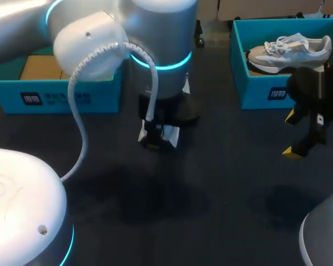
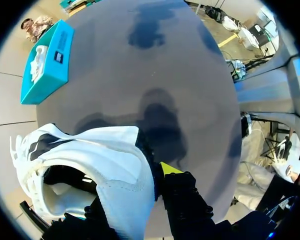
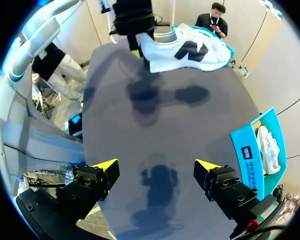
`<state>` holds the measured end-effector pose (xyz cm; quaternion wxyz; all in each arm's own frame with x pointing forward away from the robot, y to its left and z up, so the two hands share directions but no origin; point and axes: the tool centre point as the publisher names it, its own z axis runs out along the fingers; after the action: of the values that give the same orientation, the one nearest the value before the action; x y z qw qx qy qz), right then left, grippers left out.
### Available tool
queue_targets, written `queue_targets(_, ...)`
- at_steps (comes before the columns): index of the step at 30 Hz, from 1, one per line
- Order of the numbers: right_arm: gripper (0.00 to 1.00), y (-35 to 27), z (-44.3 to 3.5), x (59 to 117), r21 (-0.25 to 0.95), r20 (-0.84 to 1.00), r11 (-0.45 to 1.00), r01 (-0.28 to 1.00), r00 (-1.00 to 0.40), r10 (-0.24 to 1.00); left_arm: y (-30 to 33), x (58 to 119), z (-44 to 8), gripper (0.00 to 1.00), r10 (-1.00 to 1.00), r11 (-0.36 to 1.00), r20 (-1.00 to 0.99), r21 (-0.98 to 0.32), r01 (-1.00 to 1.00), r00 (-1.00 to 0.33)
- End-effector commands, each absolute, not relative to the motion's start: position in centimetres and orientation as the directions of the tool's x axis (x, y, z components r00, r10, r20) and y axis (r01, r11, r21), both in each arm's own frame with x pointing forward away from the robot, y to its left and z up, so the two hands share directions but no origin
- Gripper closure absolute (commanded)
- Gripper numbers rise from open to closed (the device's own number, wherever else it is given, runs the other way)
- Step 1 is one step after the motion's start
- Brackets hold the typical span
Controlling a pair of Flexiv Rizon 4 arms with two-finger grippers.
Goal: Take the shoe out of the shoebox, open the shoe tongue, remove and reinsert the insole, then place the shoe into the shoebox
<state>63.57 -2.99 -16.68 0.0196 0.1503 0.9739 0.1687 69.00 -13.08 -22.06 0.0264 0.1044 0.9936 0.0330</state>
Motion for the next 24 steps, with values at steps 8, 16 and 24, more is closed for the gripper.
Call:
queue_targets(8, 0.00, -2.8, -16.8, 63.8, 0.330, 0.016, 0.899, 0.288, -0.954, 0.300, -6.9, 74.0, -21.0, 1.00, 0.213, 0.977, -0.047, 0.044, 0.211, -0.976)
queue_targets(16, 0.00, -2.8, -16.8, 63.8, 0.330, 0.016, 0.899, 0.288, -0.954, 0.300, -2.4, 78.3, -20.5, 1.00, 0.239, 0.970, -0.050, 0.047, 0.237, -0.970)
queue_targets(24, 0.00, -2.8, -16.8, 63.8, 0.330, 0.016, 0.899, 0.288, -0.954, 0.300, 1.6, 82.0, -20.8, 1.00, 0.277, 0.960, -0.046, 0.045, 0.275, -0.960)
